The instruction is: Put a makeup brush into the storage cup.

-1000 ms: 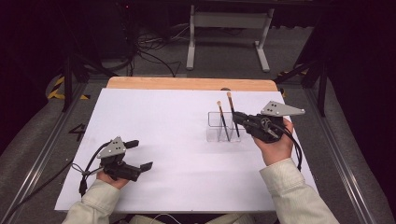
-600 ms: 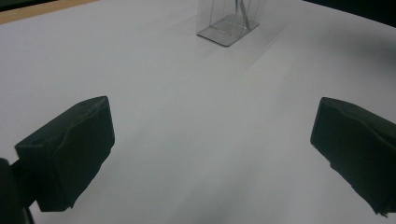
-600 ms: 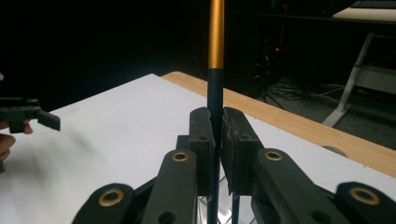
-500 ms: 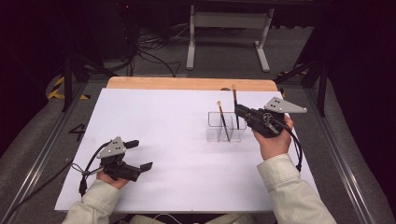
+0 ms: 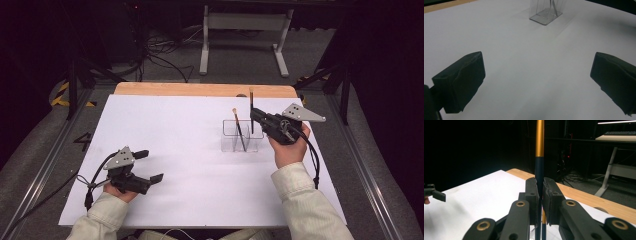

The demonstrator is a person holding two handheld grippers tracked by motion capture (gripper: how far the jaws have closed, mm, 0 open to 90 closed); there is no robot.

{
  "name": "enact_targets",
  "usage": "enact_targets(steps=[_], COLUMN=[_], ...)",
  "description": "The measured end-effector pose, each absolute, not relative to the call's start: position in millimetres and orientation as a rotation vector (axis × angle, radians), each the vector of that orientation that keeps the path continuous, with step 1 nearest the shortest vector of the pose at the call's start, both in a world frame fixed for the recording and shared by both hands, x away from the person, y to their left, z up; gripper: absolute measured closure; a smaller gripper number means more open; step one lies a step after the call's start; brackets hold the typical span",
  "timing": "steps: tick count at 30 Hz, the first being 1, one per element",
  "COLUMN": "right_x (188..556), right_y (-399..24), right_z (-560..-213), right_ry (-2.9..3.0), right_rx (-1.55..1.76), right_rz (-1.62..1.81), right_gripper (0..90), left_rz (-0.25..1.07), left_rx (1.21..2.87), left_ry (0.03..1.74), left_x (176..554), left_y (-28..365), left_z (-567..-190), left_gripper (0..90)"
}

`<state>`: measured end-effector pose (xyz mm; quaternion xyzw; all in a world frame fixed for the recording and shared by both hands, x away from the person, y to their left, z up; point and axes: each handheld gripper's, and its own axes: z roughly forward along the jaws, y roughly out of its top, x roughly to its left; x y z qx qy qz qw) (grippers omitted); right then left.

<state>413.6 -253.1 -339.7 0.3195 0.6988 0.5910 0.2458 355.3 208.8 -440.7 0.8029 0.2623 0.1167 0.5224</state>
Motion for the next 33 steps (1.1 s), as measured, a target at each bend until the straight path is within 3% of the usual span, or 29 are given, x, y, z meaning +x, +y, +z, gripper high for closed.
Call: enact_targets(steps=[33], right_x=[441], right_y=[-245], right_z=[-376], right_ry=[1.858], right_rx=[0.978], right_rz=[1.615], right_gripper=[82.6], left_rz=[0.284], left_rx=[1.925], left_ry=[0.632], left_x=[354], left_y=[209], left_z=[-441], left_gripper=[0.2])
